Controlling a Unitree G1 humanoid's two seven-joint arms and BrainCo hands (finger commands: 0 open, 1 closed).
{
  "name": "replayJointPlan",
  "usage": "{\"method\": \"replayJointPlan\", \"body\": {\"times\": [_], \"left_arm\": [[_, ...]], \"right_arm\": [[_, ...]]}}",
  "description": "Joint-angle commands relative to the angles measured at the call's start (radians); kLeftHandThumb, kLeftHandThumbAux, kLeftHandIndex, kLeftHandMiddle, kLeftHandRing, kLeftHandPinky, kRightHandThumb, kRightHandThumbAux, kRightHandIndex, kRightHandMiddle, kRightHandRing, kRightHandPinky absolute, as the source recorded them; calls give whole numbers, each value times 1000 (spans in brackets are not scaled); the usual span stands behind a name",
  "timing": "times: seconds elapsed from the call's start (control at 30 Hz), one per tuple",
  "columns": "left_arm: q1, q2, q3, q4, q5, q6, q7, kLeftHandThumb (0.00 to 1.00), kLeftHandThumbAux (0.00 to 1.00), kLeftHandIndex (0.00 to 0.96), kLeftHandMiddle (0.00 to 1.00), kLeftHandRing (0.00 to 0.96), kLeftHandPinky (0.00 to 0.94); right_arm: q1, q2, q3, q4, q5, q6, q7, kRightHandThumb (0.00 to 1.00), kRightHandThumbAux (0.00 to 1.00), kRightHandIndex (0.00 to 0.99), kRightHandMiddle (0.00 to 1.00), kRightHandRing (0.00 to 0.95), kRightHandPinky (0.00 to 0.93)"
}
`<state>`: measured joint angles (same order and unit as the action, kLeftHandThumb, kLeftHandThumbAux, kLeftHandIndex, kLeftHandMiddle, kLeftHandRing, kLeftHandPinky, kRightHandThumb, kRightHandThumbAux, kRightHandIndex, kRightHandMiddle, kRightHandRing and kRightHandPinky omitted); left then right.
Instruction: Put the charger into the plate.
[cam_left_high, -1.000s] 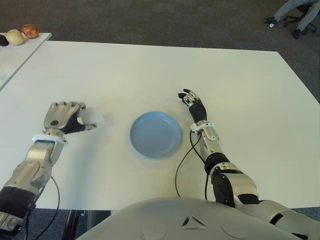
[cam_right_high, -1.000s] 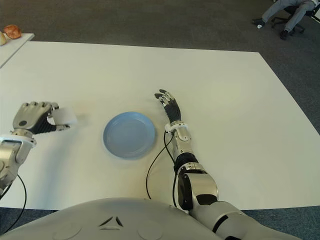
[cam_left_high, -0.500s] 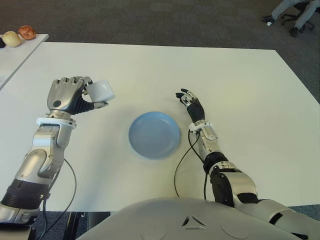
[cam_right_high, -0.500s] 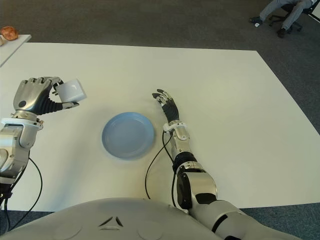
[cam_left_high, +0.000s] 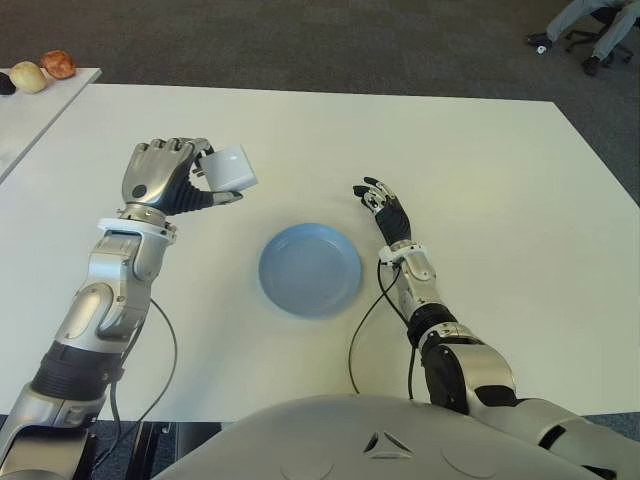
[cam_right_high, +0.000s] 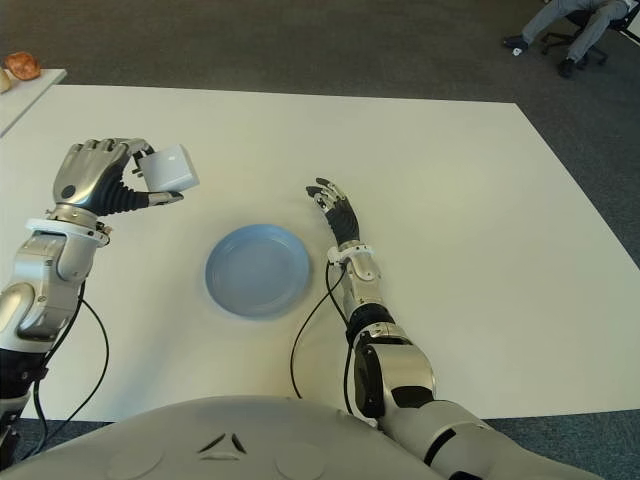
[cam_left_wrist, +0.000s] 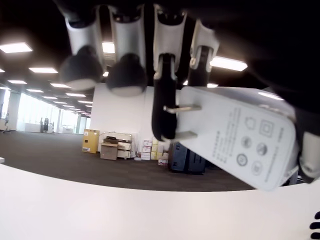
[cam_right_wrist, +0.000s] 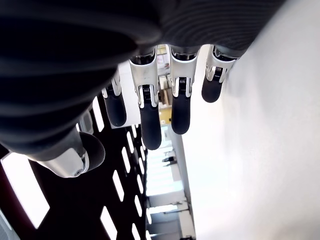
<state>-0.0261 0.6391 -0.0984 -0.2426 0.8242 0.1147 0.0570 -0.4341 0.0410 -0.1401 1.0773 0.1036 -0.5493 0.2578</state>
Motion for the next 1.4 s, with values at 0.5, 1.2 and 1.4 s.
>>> {"method": "replayJointPlan", "body": {"times": [0.5,1.2,1.4], "left_arm": [[-33,-143,-119,-35,41,14,-102,751,697,443,877,871,853],[32,-207,-245,-12,77,-37,-110,751,696,443,877,873,872],[36,-197,-253,6,92,-70,-94,750,697,443,874,869,861]], "right_arm": [[76,18,-6,40,8,78,-5,0,537,171,301,211,69],[84,31,-14,24,22,80,13,0,531,164,276,210,131],[84,37,-23,19,33,92,15,0,533,154,252,201,158]]}}
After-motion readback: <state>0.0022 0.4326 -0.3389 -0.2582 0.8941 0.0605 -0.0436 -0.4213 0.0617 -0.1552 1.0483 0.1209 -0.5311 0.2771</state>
